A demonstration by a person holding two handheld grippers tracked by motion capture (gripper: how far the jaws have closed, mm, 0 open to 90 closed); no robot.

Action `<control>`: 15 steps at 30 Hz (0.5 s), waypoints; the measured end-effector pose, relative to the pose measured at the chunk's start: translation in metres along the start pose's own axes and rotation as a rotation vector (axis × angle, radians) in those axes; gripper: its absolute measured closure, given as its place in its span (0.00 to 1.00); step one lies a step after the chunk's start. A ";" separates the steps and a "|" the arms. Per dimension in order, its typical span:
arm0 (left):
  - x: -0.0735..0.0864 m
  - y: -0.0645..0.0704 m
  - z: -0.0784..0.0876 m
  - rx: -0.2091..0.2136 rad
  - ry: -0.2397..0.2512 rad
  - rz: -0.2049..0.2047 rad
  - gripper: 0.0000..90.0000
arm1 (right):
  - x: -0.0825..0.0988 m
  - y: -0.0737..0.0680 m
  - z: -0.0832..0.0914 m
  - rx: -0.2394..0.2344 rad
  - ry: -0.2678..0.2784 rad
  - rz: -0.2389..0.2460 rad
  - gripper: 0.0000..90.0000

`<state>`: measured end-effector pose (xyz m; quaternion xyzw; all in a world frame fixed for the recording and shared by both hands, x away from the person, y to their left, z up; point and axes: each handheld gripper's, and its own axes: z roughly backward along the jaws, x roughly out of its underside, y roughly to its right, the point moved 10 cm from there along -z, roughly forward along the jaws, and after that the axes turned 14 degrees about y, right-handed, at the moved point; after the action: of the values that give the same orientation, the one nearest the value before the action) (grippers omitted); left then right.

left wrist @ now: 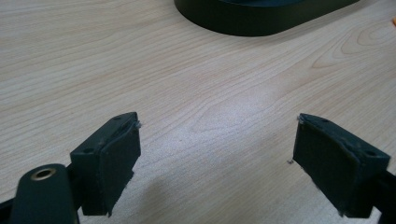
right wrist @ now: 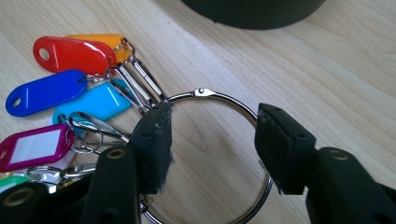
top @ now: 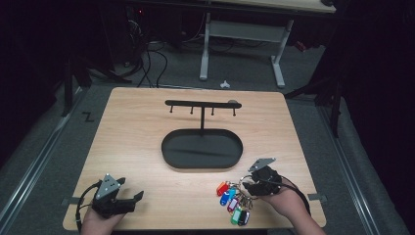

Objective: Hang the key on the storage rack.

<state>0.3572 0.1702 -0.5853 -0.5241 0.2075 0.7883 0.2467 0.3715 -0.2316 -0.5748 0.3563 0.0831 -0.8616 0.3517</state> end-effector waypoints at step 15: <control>0.000 -0.002 0.001 -0.003 0.003 0.006 0.17 | 0.000 0.010 -0.018 -0.119 -0.288 0.114 0.31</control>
<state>0.3574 0.1722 -0.5846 -0.5248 0.2083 0.7887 0.2432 0.3880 -0.2316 -0.5867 0.2118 0.0625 -0.8759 0.4290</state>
